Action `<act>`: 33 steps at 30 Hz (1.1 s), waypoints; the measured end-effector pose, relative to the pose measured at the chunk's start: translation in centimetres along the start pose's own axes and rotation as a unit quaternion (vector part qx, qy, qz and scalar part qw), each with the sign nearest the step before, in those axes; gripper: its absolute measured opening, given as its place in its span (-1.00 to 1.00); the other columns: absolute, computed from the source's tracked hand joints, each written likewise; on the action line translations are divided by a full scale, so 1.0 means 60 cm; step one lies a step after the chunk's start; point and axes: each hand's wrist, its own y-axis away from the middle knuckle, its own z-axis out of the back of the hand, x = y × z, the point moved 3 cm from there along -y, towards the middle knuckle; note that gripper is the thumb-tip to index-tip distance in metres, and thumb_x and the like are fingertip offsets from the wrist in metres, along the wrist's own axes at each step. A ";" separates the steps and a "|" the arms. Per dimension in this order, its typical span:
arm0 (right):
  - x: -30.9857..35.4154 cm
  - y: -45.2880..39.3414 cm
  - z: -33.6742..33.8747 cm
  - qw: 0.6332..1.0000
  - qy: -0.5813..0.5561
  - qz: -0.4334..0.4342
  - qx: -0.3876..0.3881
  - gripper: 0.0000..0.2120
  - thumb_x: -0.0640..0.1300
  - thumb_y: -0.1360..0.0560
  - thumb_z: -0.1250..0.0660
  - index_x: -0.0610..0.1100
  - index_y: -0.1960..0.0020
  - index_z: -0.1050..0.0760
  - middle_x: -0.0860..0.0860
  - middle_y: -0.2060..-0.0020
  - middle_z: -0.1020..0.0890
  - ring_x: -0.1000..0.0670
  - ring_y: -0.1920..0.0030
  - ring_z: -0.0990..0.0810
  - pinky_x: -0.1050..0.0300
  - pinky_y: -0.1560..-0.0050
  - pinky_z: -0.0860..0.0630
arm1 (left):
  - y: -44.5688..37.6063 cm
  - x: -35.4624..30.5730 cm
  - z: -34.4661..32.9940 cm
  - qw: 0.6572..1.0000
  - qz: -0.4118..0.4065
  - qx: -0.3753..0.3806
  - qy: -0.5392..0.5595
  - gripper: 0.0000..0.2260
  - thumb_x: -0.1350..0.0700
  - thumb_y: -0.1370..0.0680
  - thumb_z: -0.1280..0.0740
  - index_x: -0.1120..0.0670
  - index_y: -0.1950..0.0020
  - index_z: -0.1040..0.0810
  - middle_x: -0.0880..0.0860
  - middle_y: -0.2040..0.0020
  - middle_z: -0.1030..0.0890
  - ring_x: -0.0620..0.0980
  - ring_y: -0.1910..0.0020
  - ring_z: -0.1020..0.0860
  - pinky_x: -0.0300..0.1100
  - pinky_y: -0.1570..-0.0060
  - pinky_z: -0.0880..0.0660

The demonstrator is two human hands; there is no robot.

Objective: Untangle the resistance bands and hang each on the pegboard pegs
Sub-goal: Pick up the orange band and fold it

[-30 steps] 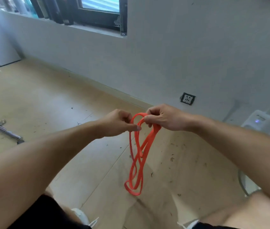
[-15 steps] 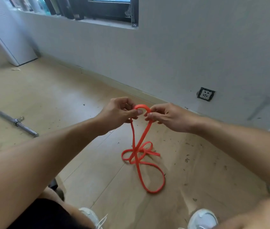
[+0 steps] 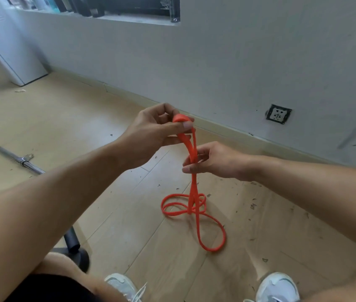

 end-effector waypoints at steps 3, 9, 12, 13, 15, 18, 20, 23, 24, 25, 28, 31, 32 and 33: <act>-0.017 0.000 0.004 0.999 0.033 -0.031 0.013 -0.91 0.01 -0.53 -0.50 -0.01 0.06 -0.67 0.08 0.14 -0.69 0.07 0.05 -0.65 0.17 0.02 -0.51 | 0.001 -0.007 0.016 0.996 0.002 -0.041 0.082 -0.80 0.21 -0.43 -0.44 0.15 0.07 -0.45 0.29 -0.14 -0.66 0.24 -0.12 -0.68 0.04 -0.11 -0.64; -0.030 -0.009 0.034 0.997 0.049 -0.056 -0.018 -0.92 -0.06 -0.57 -0.46 -0.06 0.07 -0.63 -0.01 0.13 -0.71 0.03 0.05 -0.68 0.07 -0.07 -0.58 | 0.004 0.016 0.077 0.979 0.033 -0.163 0.116 -0.85 0.32 -0.62 -0.30 0.13 0.09 -0.42 0.17 0.10 -0.70 0.24 -0.07 -0.69 0.06 -0.05 -0.65; -0.029 -0.009 0.030 0.992 0.092 -0.079 0.023 -0.85 -0.02 -0.56 -0.48 -0.10 0.02 -0.62 -0.05 0.07 -0.72 -0.01 0.02 -0.70 0.02 -0.11 -0.60 | 0.010 0.009 0.082 0.973 0.025 -0.177 0.145 -0.85 0.33 -0.61 -0.30 0.14 0.09 -0.41 0.17 0.09 -0.69 0.23 -0.06 -0.69 0.07 -0.06 -0.65; -0.033 -0.007 0.022 0.987 0.119 -0.091 0.052 -0.82 0.00 -0.55 -0.48 -0.11 0.02 -0.61 -0.06 0.06 -0.72 -0.02 0.02 -0.69 0.03 -0.09 -0.59 | 0.011 0.003 0.078 0.972 0.015 -0.174 0.155 -0.85 0.34 -0.61 -0.30 0.14 0.09 -0.41 0.18 0.08 -0.68 0.23 -0.06 -0.69 0.07 -0.06 -0.65; -0.043 -0.003 0.003 0.976 0.165 -0.105 0.098 -0.79 0.02 -0.57 -0.45 -0.12 0.07 -0.55 -0.04 0.13 -0.68 0.00 0.10 -0.64 0.08 0.00 -0.53 | 0.015 -0.013 0.070 0.968 -0.008 -0.169 0.185 -0.86 0.35 -0.60 -0.30 0.16 0.08 -0.41 0.20 0.08 -0.68 0.23 -0.03 -0.70 0.08 -0.05 -0.65; -0.047 0.004 0.000 0.973 0.184 -0.108 0.092 -0.82 -0.01 -0.61 -0.39 -0.11 0.06 -0.53 0.01 0.10 -0.67 0.02 0.07 -0.62 0.11 -0.01 -0.52 | 0.015 -0.035 0.078 0.952 -0.045 -0.205 0.224 -0.93 0.36 -0.58 -0.27 0.21 0.01 -0.43 0.18 0.15 -0.67 0.21 0.05 -0.71 0.05 0.01 -0.66; -0.046 0.005 0.016 0.982 0.152 -0.102 0.048 -0.87 -0.05 -0.63 -0.36 -0.12 -0.06 -0.56 -0.03 -0.02 -0.69 -0.04 -0.08 -0.66 -0.01 -0.16 -0.59 | 0.014 -0.033 0.104 0.935 -0.044 -0.273 0.220 -0.90 0.33 -0.55 -0.24 0.23 -0.04 -0.43 0.15 0.18 -0.65 0.15 0.11 -0.72 0.02 0.06 -0.67; -0.035 0.006 0.041 0.995 0.062 -0.058 -0.050 -0.90 -0.11 -0.65 -0.33 -0.07 -0.15 -0.54 -0.05 -0.01 -0.70 -0.05 -0.08 -0.70 -0.06 -0.21 -0.61 | 0.020 0.010 0.160 0.925 0.034 -0.367 0.093 -0.83 0.27 -0.50 -0.22 0.27 -0.07 -0.45 0.19 0.10 -0.63 0.10 0.16 -0.69 -0.05 0.17 -0.66; -0.028 0.007 0.046 0.996 0.029 -0.040 -0.078 -0.88 -0.10 -0.65 -0.34 -0.05 -0.18 -0.52 -0.06 0.00 -0.70 -0.04 -0.05 -0.71 -0.05 -0.18 -0.61 | 0.024 0.029 0.173 0.924 0.080 -0.374 0.022 -0.72 0.25 -0.47 -0.23 0.30 -0.16 -0.43 0.21 0.05 -0.63 0.11 0.14 -0.68 -0.03 0.16 -0.66; -0.019 0.010 0.048 0.995 0.004 -0.023 -0.098 -0.84 -0.07 -0.63 -0.37 -0.04 -0.19 -0.50 -0.06 0.00 -0.69 -0.04 -0.03 -0.71 -0.03 -0.15 -0.62 | 0.027 0.048 0.180 0.920 0.134 -0.365 -0.058 -0.60 0.23 -0.46 -0.26 0.29 -0.29 -0.39 0.21 0.01 -0.64 0.11 0.10 -0.66 -0.01 0.10 -0.64; 0.009 0.015 0.040 0.993 -0.011 0.016 -0.114 -0.83 -0.07 -0.58 -0.44 -0.10 -0.12 -0.57 -0.04 0.08 -0.67 0.02 0.08 -0.67 0.10 0.00 -0.61 | 0.036 0.077 0.163 0.893 0.201 -0.266 -0.303 -0.40 0.24 -0.49 -0.37 0.12 -0.51 -0.28 0.14 -0.19 -0.58 0.07 -0.09 -0.53 -0.07 -0.04 -0.45; 0.031 0.018 0.017 0.996 0.003 0.038 -0.080 -0.88 -0.10 -0.54 -0.50 -0.10 -0.03 -0.63 0.03 0.19 -0.64 0.12 0.21 -0.59 0.22 0.14 -0.53 | 0.031 0.073 0.095 0.921 0.160 -0.067 -0.348 -0.40 0.26 -0.49 -0.45 -0.02 -0.49 -0.39 -0.01 -0.40 -0.51 -0.03 -0.21 -0.50 -0.24 -0.01 -0.44; 0.035 0.018 0.011 0.996 0.003 0.043 -0.073 -0.88 -0.11 -0.53 -0.52 -0.10 -0.02 -0.64 0.04 0.20 -0.65 0.12 0.21 -0.58 0.24 0.16 -0.51 | 0.030 0.073 0.073 0.929 0.166 -0.004 -0.330 -0.41 0.25 -0.49 -0.46 -0.05 -0.48 -0.40 -0.06 -0.41 -0.51 -0.05 -0.23 -0.51 -0.24 -0.05 -0.46; 0.040 0.020 0.006 0.997 0.003 0.048 -0.067 -0.87 -0.13 -0.51 -0.53 -0.11 -0.02 -0.64 0.03 0.19 -0.66 0.12 0.20 -0.60 0.27 0.17 -0.51 | 0.031 0.072 0.050 0.935 0.174 0.049 -0.306 -0.42 0.25 -0.49 -0.47 -0.05 -0.46 -0.42 -0.09 -0.39 -0.52 -0.06 -0.24 -0.52 -0.19 -0.13 -0.47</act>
